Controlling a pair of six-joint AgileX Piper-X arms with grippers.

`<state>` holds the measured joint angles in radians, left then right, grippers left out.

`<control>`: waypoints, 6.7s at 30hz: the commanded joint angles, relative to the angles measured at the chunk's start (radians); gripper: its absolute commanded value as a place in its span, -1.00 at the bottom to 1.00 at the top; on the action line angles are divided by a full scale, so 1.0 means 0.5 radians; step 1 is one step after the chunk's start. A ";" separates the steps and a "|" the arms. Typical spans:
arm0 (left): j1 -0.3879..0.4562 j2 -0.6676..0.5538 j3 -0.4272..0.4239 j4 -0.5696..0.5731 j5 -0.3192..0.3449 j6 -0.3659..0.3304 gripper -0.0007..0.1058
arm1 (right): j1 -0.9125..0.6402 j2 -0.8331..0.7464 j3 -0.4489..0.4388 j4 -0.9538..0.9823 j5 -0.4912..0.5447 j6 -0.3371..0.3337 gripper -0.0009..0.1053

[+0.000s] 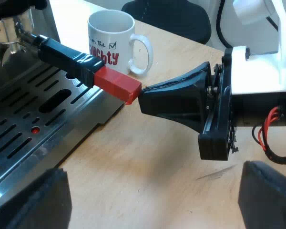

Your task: Grind coffee beans and then tamp

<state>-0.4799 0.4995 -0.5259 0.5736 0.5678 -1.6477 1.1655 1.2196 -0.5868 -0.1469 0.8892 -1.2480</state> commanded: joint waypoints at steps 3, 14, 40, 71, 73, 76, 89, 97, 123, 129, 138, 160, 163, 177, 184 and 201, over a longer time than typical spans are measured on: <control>-0.011 -0.010 -0.002 -0.007 0.023 -0.003 0.38 | -0.045 0.004 -0.017 -0.073 0.175 -0.029 -0.98; -0.011 -0.010 -0.002 -0.007 0.023 -0.003 0.38 | -0.038 0.004 -0.017 -0.020 0.025 -0.040 -0.98; -0.011 -0.010 -0.002 -0.007 0.007 -0.003 0.38 | 0.451 -0.112 -0.022 0.410 0.233 -0.071 0.18; 0.345 0.183 -0.002 -0.205 0.432 0.227 0.38 | -0.221 -0.289 -1.050 1.837 -0.568 -0.018 0.18; 0.345 0.219 -0.002 -0.220 0.462 0.244 0.38 | -0.266 -0.249 -1.095 1.862 -0.643 -0.018 0.18; 0.345 0.274 -0.002 -0.229 0.514 0.252 0.38 | -0.348 -0.148 -1.190 1.967 -0.801 -0.018 0.18; 0.345 0.284 -0.002 -0.230 0.568 0.252 0.38 | -0.546 0.153 -1.358 2.145 -1.159 -0.006 0.18; 0.345 0.284 -0.002 -0.230 0.568 0.252 0.38 | -0.556 0.274 -1.358 2.116 -1.205 0.068 0.18; 0.345 0.284 -0.002 -0.230 0.564 0.239 0.38 | -0.556 0.586 -1.358 1.875 -1.188 0.190 0.18; 0.345 0.284 -0.002 -0.230 0.564 0.239 0.38 | -0.556 0.586 -1.358 1.878 -1.188 0.201 -0.09; 0.345 0.284 -0.002 -0.230 0.564 0.239 0.38 | -0.556 0.586 -1.358 1.891 -1.188 0.201 -0.77; 0.345 0.284 -0.002 -0.230 0.560 0.239 0.38 | -0.552 0.586 -1.358 1.934 -1.188 0.201 -0.98; 0.345 0.284 -0.002 -0.230 0.560 0.239 0.38 | -0.552 0.586 -1.358 1.934 -1.188 0.201 -0.98; 0.345 0.284 -0.002 -0.230 0.550 0.239 0.38 | -0.552 0.586 -1.358 1.997 -1.141 0.219 -0.98; 0.345 0.284 -0.002 -0.230 0.550 0.239 0.38 | -0.548 0.512 -1.358 2.010 -1.141 0.252 -0.98; 0.345 0.284 -0.002 -0.190 0.550 0.239 0.38 | -0.456 0.479 -1.358 2.144 -1.041 0.382 -0.98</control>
<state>-0.3046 0.6417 -0.5259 0.4692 0.8369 -1.5314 0.9165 1.4806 -1.2562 0.9039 0.3844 -1.0516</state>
